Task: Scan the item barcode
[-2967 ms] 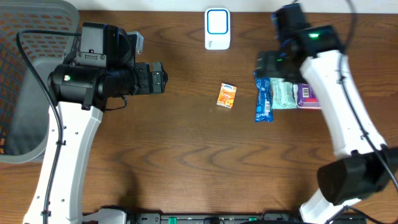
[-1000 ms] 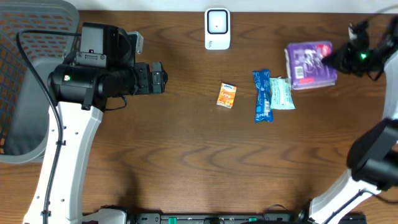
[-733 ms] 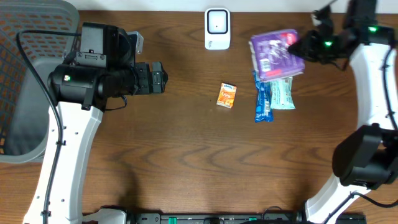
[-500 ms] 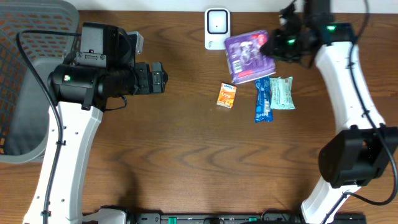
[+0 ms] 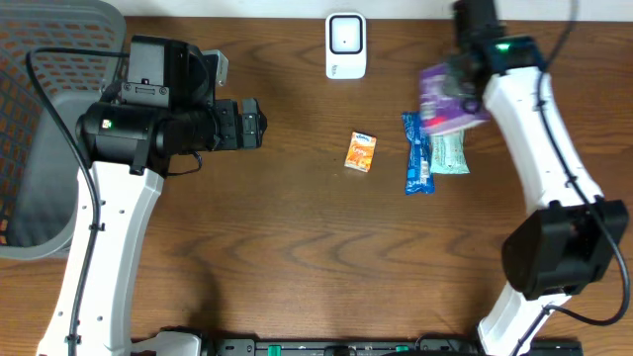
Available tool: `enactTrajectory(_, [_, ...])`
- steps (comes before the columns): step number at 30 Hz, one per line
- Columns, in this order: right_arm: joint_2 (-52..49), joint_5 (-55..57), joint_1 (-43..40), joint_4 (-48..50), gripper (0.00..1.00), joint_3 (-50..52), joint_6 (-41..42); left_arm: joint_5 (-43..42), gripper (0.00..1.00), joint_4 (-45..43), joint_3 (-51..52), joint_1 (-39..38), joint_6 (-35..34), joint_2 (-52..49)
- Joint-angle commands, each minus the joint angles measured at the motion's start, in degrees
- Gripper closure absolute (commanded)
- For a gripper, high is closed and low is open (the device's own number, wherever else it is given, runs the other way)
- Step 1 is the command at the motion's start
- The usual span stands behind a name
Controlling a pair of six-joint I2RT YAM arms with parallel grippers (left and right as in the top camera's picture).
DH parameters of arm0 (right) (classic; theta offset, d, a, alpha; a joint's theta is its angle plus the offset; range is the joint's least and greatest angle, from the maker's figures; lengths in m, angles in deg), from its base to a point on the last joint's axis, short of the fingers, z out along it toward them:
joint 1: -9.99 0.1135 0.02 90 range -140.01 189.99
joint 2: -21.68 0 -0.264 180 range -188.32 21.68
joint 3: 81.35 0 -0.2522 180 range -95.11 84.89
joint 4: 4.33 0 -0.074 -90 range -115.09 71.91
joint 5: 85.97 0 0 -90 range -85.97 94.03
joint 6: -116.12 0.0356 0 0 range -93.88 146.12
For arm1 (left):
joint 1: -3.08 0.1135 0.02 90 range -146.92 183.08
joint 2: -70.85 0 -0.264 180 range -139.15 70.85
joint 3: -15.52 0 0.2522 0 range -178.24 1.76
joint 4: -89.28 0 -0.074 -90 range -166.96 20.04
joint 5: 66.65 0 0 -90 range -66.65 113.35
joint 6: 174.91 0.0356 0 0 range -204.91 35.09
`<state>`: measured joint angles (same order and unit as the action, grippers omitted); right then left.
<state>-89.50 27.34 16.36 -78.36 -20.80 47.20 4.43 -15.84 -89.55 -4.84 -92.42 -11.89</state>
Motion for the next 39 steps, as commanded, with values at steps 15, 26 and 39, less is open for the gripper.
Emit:
enactTrajectory(15, [-0.6,41.4,-4.9,7.7,0.99,18.3,-1.4,0.5,0.02,0.1,0.1,0.2,-0.1,-0.1])
enactTrajectory(26, [-0.6,40.2,-5.3,15.4,0.98,30.1,-1.3,0.5,0.02,0.1,0.1,0.2,-0.1,-0.1])
enactTrajectory(39, [-0.5,14.0,-0.9,12.9,0.3,27.1,-0.6,0.5,0.02,0.1,0.1,0.1,-0.1,-0.1])
